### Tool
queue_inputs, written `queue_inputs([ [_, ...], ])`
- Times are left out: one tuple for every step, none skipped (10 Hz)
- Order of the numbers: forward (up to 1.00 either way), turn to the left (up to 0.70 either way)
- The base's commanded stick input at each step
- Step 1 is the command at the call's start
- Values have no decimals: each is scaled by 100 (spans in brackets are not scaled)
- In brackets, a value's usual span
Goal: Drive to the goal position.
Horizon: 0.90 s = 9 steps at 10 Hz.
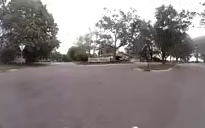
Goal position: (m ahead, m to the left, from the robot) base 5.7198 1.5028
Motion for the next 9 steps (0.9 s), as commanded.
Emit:
queue_inputs([
  [70, 0],
  [70, 0],
  [70, 0],
  [70, 0],
  [70, 0],
  [70, 0],
  [70, 0],
  [70, 0],
  [70, 0],
])
